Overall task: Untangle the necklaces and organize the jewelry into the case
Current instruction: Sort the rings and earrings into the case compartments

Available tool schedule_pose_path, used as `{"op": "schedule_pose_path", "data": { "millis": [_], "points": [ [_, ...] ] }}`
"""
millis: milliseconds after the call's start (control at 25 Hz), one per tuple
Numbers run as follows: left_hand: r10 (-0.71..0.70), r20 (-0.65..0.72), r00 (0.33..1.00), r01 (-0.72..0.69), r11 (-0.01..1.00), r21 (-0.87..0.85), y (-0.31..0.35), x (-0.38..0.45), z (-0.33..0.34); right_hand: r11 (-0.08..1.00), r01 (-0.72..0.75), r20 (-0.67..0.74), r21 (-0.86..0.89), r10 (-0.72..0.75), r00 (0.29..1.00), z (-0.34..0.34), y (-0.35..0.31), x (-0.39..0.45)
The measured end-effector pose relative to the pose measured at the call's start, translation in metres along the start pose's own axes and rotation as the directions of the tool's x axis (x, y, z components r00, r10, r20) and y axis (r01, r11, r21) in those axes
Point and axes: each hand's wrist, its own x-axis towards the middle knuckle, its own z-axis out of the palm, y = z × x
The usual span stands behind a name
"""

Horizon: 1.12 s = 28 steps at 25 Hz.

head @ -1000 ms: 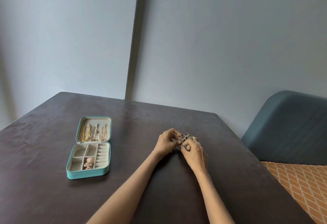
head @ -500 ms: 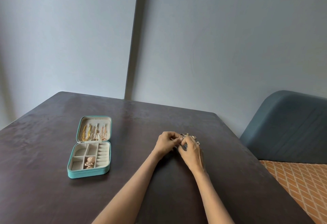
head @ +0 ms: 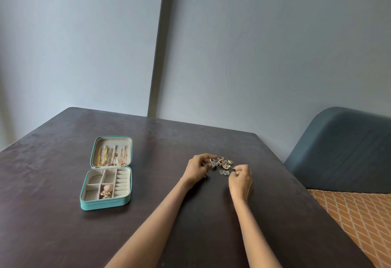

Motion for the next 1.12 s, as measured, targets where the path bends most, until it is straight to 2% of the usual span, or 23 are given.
{"op": "schedule_pose_path", "data": {
  "millis": [80, 200, 400, 560, 680, 760, 840, 920, 1120],
  "points": [
    [-0.007, -0.018, 1.000, 0.007, 1.000, -0.009, -0.0004, 0.0011, -0.0001, 0.998, -0.066, 0.034, -0.012, 0.067, 0.997, -0.0005, 0.0027, 0.0022],
    [-0.042, -0.049, 0.998, 0.041, 0.999, -0.004, -0.0014, 0.0012, 0.0005, 0.999, 0.001, 0.133, -0.041, 0.004, 0.991, 0.0017, 0.0030, 0.0020],
    [-0.053, -0.043, 0.998, 0.051, 0.998, -0.038, 0.0042, -0.0016, 0.0014, 0.988, 0.038, 0.201, -0.149, -0.007, 0.979, 0.0025, 0.0041, 0.0038],
    [-0.058, -0.009, 0.998, 0.057, 0.998, -0.029, 0.0032, -0.0009, 0.0023, 0.939, 0.188, 0.287, -0.289, -0.102, 0.952, 0.0044, 0.0011, 0.0007],
    [-0.055, -0.026, 0.998, 0.055, 0.998, -0.023, 0.0018, -0.0007, 0.0026, 0.929, 0.273, 0.335, -0.251, -0.181, 0.925, 0.0049, 0.0014, 0.0002],
    [-0.052, -0.039, 0.998, 0.051, 0.998, -0.033, 0.0020, -0.0014, 0.0024, 0.949, 0.258, 0.307, -0.180, -0.195, 0.932, 0.0048, 0.0026, 0.0003],
    [-0.055, -0.052, 0.997, 0.052, 0.998, -0.045, 0.0022, -0.0020, 0.0023, 0.976, 0.193, 0.215, -0.102, -0.168, 0.962, 0.0043, 0.0031, 0.0012],
    [-0.054, -0.058, 0.997, 0.051, 0.997, -0.055, 0.0016, -0.0019, 0.0021, 0.986, 0.138, 0.168, -0.097, -0.120, 0.979, 0.0046, 0.0016, 0.0014],
    [-0.049, -0.061, 0.997, 0.045, 0.997, -0.058, -0.0006, -0.0013, 0.0020, 0.893, 0.270, 0.336, -0.361, -0.145, 0.930, 0.0060, 0.0001, -0.0004]
  ]
}}
